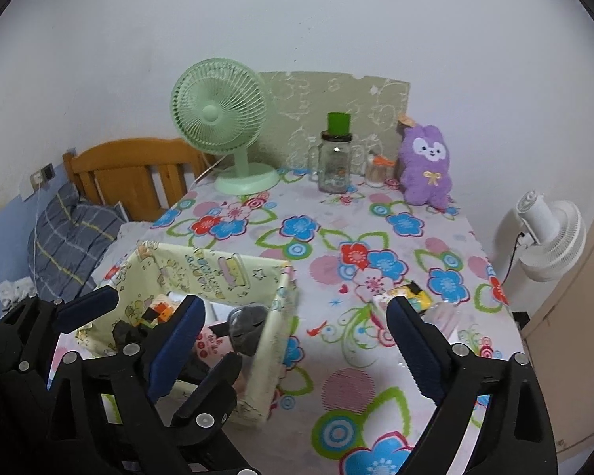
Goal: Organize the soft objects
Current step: 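Lift both tools out of the box and move toward the remaining items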
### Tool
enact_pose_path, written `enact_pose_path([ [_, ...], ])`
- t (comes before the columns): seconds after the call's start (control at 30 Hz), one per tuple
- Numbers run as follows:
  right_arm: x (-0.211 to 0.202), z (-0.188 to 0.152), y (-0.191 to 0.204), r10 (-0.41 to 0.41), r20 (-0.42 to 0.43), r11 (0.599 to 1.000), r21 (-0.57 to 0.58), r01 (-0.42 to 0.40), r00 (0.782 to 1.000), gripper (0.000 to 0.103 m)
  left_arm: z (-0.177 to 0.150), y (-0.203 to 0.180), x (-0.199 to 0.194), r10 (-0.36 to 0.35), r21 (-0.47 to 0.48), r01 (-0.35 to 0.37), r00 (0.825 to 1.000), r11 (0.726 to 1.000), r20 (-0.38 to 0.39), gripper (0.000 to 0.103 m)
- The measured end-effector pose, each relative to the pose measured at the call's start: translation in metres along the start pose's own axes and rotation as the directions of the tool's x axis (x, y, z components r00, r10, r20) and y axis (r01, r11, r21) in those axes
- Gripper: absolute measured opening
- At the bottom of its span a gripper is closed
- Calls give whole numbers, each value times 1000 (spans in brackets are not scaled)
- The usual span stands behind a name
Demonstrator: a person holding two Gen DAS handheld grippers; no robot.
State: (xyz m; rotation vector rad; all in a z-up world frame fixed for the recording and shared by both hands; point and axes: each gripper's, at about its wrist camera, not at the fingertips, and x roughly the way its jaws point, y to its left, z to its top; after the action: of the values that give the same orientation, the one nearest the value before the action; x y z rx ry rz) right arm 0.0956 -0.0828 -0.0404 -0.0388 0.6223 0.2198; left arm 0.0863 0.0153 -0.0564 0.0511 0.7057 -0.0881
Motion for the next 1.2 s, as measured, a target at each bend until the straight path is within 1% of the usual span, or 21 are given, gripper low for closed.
enact_pose_path([
  [0.17,-11,-1,-14,-16,30,1000,8,15,999,97,3,-17,-7,-5,10,5,1000,1000,22,101],
  [0.4,-27,-2,-36,-56,63,998,41,53,996,103,9,-39,-16,-23,24,21,998,999,56,101],
  [0.5,-33,-2,-45,-58,71,997,46,55,996,103,11,-47,-18,-36,19,35,997,999,73,101],
  [0.7,-42,-3,-59,-71,90,996,51,67,993,103,14,-64,-23,-41,25,39,995,999,95,103],
  [1.0,-54,-7,-85,-82,110,994,75,74,991,103,17,-89,-23,-81,36,78,992,996,93,103],
  [1.2,-56,-12,-103,-89,107,993,91,79,990,103,15,-107,-18,-89,41,86,992,995,88,103],
])
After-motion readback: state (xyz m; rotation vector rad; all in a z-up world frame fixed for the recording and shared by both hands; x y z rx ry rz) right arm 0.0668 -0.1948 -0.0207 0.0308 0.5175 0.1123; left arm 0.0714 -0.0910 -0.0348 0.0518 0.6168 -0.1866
